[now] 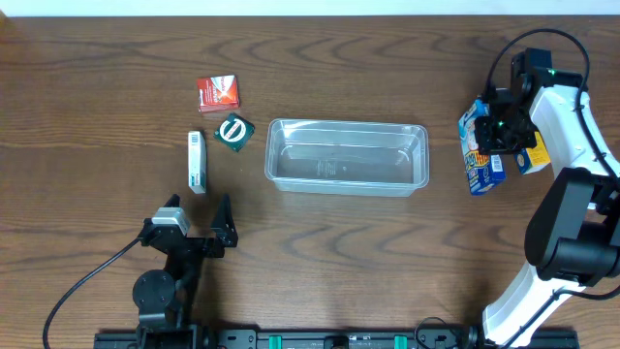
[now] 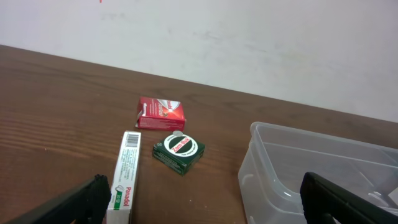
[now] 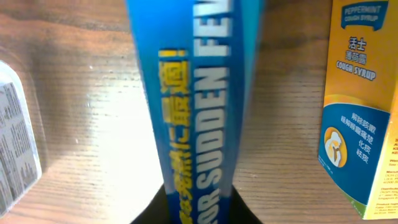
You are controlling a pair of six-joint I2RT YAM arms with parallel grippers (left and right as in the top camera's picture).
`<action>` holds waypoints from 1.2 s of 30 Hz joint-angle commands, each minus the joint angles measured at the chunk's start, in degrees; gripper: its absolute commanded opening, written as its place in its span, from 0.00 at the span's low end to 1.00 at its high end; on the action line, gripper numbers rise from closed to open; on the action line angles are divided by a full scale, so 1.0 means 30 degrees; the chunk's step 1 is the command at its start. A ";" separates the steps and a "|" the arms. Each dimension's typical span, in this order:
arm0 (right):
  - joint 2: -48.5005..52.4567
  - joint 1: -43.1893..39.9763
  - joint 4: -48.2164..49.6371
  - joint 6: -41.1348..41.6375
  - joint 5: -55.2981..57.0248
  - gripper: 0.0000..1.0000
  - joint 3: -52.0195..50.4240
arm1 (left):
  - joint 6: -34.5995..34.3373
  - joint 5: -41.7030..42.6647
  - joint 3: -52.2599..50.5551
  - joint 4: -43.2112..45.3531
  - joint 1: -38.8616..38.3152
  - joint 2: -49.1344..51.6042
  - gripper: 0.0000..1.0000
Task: Pack container
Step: 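Close the right gripper on the blue box and lift it, then carry the blue box left and lower it into the container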
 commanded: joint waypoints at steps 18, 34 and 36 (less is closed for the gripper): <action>0.0015 -0.0073 -0.0962 0.4218 -0.1749 0.13 0.2973 | 0.0189 0.0124 -0.0364 -0.0612 0.0087 -0.0029 0.98; -0.3993 0.0146 -0.1195 0.8765 -0.5238 0.16 0.6696 | 0.0189 0.0124 -0.0364 -0.0612 0.0087 -0.0029 0.98; -0.4838 0.0372 -0.1049 0.9194 -0.5166 0.16 0.6696 | 0.0189 0.0124 -0.0364 -0.0612 0.0080 -0.0029 0.98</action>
